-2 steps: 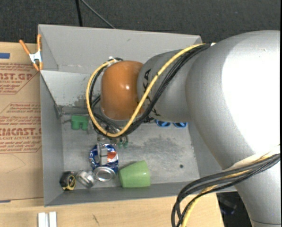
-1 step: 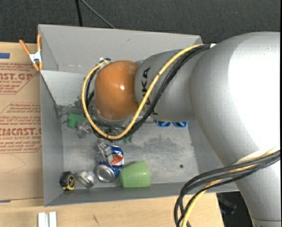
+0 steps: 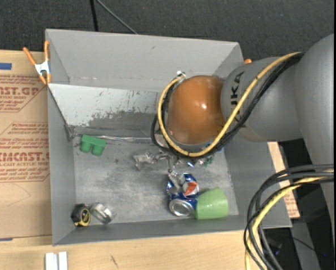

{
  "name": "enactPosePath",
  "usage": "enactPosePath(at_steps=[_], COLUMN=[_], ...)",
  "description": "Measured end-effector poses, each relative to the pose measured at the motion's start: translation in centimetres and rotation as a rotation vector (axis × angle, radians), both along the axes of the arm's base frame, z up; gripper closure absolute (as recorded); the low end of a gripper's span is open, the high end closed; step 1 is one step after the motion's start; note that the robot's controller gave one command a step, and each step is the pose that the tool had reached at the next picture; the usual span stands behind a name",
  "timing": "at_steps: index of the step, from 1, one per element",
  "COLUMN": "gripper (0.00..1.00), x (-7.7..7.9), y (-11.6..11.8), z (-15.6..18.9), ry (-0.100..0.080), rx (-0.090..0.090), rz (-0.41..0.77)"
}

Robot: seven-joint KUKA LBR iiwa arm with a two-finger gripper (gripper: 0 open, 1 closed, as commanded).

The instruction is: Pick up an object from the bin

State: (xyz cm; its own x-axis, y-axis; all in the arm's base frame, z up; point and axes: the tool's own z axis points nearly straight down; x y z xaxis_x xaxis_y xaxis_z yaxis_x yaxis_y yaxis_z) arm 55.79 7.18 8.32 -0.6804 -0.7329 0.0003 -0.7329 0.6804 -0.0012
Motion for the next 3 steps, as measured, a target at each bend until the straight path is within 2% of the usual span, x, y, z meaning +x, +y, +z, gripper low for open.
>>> enactPosePath(at_steps=[1,2,3], gripper=[0.0,0.0,0.0], x=[0.7,-3.9,1.2], y=[-2.0,-2.2,-2.4], z=[7.8,3.4,1.0], ry=[-0.008,0.003,-0.003], rx=[0.004,0.002,0.003], rz=[-0.143,-0.316,-0.329])
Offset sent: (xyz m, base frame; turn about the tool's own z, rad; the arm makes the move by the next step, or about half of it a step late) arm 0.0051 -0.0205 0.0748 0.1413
